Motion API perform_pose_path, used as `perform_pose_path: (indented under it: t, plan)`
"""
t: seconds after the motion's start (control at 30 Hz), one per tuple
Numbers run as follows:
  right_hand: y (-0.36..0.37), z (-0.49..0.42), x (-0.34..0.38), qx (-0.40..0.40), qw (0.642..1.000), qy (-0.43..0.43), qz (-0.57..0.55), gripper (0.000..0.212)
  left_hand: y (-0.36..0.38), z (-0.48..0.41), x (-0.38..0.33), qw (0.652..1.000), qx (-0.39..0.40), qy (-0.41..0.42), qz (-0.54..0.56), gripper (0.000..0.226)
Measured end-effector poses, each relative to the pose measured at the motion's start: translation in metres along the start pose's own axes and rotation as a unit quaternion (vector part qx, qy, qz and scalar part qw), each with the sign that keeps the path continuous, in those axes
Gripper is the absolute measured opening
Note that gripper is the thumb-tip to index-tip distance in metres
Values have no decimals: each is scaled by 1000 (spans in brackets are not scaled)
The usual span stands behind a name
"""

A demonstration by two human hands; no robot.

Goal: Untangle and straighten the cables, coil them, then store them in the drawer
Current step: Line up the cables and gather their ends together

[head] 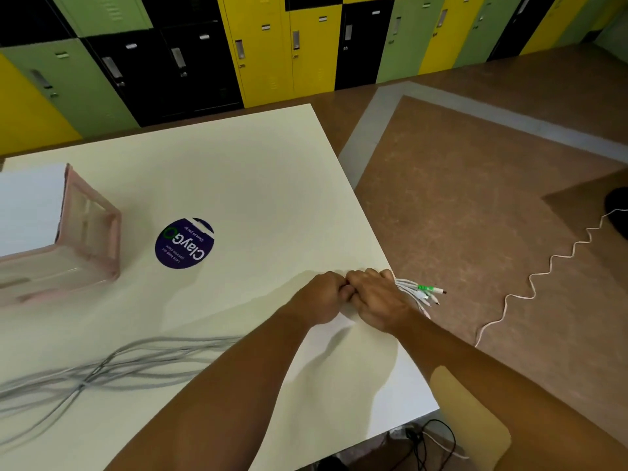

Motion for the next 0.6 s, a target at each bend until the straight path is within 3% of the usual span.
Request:
perform_pose_path:
  t: [0.4, 0.6]
  plan:
    - [-10, -11, -20, -9, 998, 54, -20, 16, -40, 70, 55, 997, 29, -31, 57, 41]
    - [-8, -13, -37, -17, 993, 110, -46, 23, -59, 117, 102, 998, 20, -54, 4, 39]
Point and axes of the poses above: each hand's wrist, its own z-axis away from the middle knuckle, its own y-axis out of the palm, x = y × z, the point moved 10 cm from there along -z, towards the middle knuckle, and after that the axes turned 6 degrees about x, right-handed, at the moved point
